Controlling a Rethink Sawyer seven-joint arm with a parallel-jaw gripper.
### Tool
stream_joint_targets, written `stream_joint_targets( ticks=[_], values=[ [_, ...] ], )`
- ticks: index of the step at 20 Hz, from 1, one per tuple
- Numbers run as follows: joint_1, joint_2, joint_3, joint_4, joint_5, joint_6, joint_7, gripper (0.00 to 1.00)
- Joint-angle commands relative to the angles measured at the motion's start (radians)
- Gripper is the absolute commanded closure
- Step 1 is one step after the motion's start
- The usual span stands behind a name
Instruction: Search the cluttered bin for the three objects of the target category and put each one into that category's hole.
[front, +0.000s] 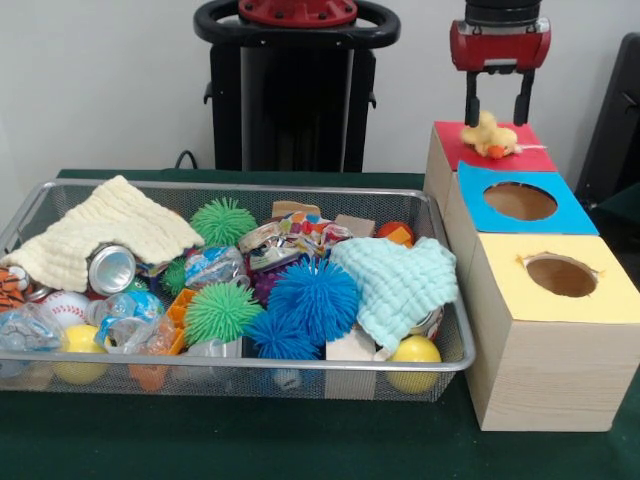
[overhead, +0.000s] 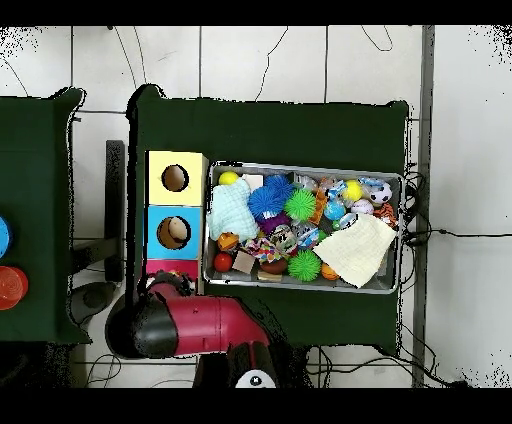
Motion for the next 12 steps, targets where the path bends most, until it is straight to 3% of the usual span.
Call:
stream_joint_targets(
  ticks=[1, 12],
  values=[
    [-0.050, -0.032, 0.161, 0.063, -0.082, 0.104, -0.061, 0.00],
    [-0.019, -0.046, 0.145, 0.053, -0.116, 0.125, 0.011, 0.00]
  ],
)
